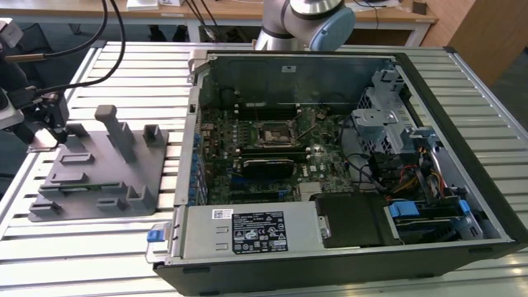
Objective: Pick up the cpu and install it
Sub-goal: 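Pick up the cpu and move it towards the insertion slot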
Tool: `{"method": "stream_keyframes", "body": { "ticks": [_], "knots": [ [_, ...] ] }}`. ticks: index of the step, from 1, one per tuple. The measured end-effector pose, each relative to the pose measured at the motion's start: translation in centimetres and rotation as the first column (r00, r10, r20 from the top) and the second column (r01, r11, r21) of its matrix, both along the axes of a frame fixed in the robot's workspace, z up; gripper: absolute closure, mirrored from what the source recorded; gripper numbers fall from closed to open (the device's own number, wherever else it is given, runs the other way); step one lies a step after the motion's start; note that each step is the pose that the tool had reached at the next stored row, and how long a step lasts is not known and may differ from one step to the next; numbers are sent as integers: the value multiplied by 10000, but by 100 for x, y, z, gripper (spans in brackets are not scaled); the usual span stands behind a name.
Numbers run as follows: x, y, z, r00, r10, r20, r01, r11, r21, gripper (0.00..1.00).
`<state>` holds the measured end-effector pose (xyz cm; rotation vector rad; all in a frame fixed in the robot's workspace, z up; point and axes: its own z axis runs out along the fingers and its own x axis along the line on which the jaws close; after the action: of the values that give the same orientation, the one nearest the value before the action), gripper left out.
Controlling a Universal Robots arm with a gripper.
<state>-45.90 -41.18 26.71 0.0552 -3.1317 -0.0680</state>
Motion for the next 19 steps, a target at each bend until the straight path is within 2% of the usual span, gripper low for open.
{"method": "stream_keyframes", "body": {
  "ticks": [8,19],
  "knots": [
    [0,1,63,10000,0,0,0,10000,0,46],
    [0,1,111,10000,0,1,0,10000,1,46]
  ]
}}
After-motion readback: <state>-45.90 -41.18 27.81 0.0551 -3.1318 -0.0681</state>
